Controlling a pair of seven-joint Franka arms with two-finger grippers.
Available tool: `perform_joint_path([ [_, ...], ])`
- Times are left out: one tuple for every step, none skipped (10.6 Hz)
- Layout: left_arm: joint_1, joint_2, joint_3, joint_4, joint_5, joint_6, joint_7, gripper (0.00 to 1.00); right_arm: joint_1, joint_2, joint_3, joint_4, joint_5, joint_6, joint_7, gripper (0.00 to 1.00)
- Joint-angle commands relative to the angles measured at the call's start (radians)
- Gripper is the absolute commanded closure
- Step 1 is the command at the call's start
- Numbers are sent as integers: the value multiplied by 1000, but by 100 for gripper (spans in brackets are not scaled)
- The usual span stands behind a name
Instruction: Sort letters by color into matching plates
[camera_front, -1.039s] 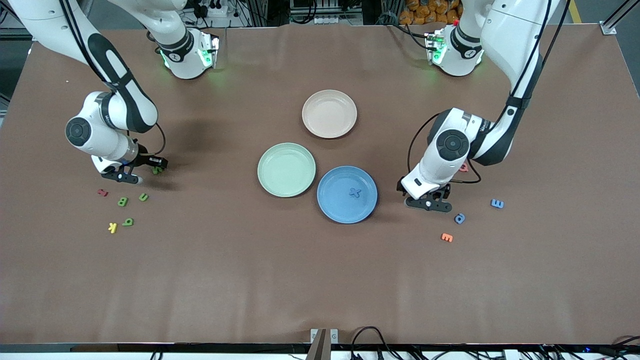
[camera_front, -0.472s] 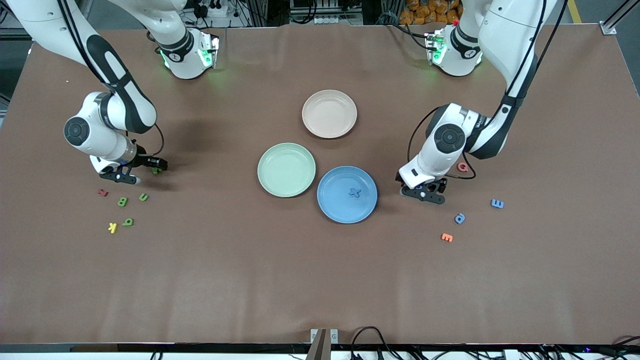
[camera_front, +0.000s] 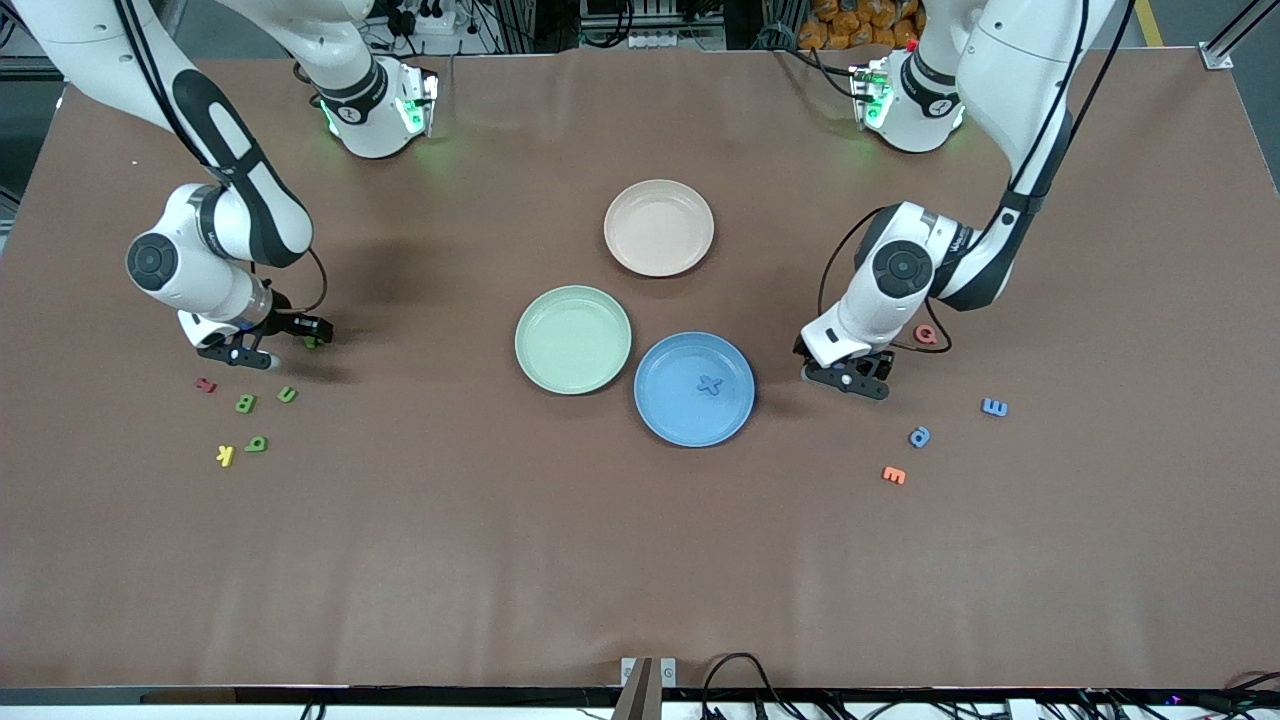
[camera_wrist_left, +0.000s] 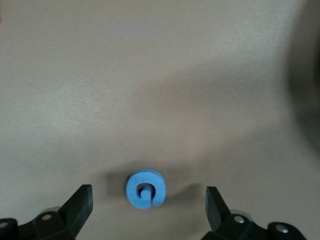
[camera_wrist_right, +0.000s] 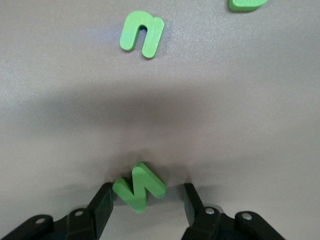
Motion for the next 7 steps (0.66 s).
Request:
perform_joint_path([
  [24,0,-9,-17,24,16,18,0,-14,25,11,7,4,30,-14,38],
  [26,8,-9,-16,24,14,18,0,-14,25,11,7,4,30,-12,39],
  [27,17,-9,-14,24,16,18,0,-14,25,11,7,2,30,-14,44],
  [27,20,-9,-9,24,14,18,0,-14,25,11,9,4,31,-12,47],
  [26,20,-9,-6,24,14,18,0,-14,25,11,9,4,31,-12,53],
  [24,20,-9,-6,23,14,17,4,-14,25,11,10,4,31,-12,59],
  [26,20,-7,-5,23,14,11,37,-14,25,11,15,4,30,-12,61],
])
